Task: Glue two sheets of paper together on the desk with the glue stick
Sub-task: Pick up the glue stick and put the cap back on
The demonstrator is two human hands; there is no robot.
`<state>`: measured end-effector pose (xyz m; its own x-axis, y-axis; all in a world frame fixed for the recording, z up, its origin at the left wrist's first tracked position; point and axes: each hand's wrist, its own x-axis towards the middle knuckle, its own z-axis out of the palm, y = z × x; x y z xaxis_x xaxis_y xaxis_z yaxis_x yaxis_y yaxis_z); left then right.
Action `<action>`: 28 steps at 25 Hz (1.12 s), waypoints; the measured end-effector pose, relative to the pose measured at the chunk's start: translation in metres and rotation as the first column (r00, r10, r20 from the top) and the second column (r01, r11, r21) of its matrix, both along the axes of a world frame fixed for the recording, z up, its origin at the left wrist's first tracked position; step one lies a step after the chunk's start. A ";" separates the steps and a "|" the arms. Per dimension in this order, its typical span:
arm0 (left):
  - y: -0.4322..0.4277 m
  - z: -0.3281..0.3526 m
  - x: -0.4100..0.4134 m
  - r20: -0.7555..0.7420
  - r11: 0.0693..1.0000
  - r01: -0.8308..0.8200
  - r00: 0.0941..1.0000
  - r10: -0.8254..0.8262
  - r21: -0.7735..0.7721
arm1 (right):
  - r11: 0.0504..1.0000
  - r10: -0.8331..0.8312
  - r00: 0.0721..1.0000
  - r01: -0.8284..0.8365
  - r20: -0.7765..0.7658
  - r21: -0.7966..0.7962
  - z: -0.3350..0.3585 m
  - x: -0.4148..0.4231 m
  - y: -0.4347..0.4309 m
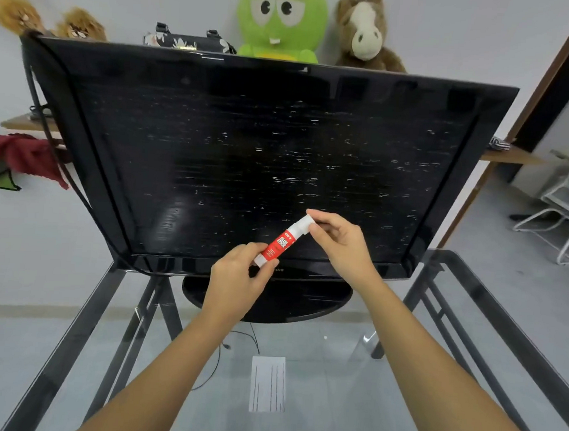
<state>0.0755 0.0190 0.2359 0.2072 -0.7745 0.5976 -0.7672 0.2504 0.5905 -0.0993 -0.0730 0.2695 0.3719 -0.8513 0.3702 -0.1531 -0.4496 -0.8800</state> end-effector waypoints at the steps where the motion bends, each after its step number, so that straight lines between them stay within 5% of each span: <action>1: 0.003 0.002 0.002 0.011 1.000 -0.001 1.000 0.001 -0.009 | 1.000 -0.003 1.000 0.003 -0.004 -0.008 0.001 -0.001 0.002; 19: 0.019 0.002 0.006 0.092 0.998 0.051 0.995 -0.048 -0.026 | 0.997 0.015 1.000 -0.013 -0.022 0.078 -0.008 0.007 0.030; 23: 0.013 -0.010 0.003 0.017 0.998 0.048 0.999 -0.048 -0.031 | 0.959 -0.044 0.991 0.006 0.129 0.283 -0.028 0.019 0.043; 28: 0.005 -0.060 -0.005 -0.066 0.969 0.135 0.990 -0.124 0.208 | 0.900 -0.120 0.992 0.089 0.046 0.427 -0.079 0.024 0.043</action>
